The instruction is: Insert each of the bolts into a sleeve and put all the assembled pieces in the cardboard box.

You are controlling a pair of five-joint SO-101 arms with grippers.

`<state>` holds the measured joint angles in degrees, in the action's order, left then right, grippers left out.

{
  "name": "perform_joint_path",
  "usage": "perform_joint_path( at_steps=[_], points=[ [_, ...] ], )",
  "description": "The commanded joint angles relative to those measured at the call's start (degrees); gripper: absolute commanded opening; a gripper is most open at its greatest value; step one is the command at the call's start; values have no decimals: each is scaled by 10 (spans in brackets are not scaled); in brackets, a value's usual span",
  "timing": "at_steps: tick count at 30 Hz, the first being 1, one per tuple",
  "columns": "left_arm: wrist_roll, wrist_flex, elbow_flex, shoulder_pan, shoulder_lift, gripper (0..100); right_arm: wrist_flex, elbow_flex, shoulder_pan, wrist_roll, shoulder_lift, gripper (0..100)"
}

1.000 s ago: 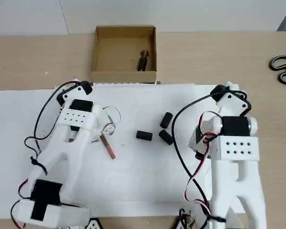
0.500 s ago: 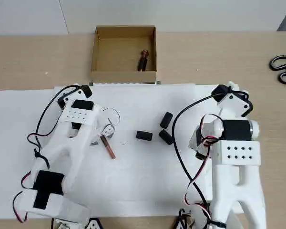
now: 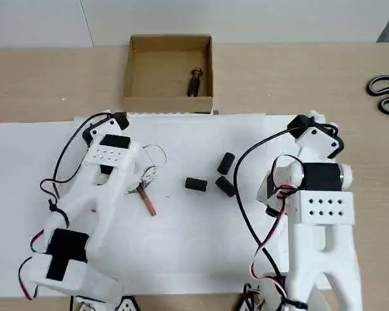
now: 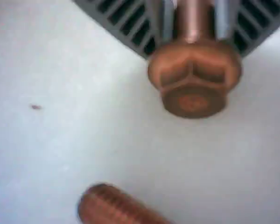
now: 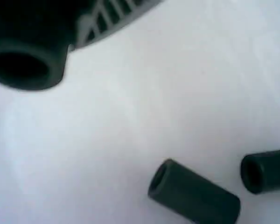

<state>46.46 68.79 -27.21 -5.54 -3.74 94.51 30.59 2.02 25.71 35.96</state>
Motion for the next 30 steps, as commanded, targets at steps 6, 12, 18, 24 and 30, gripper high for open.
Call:
perform_joint_path(
  at_steps=[6,12,18,24,30],
  points=[
    [-5,157,151,4,150,6,36,-23,40,2,127,2],
    [-72,200,204,-8,267,6,36,-23,142,1,253,2],
    [-119,208,202,-4,397,6,29,-24,146,-76,321,2],
    [-125,77,70,-4,544,6,-40,-11,146,-149,400,2],
    [-120,-76,-134,-22,746,6,-61,14,157,-210,434,2]
  ],
)
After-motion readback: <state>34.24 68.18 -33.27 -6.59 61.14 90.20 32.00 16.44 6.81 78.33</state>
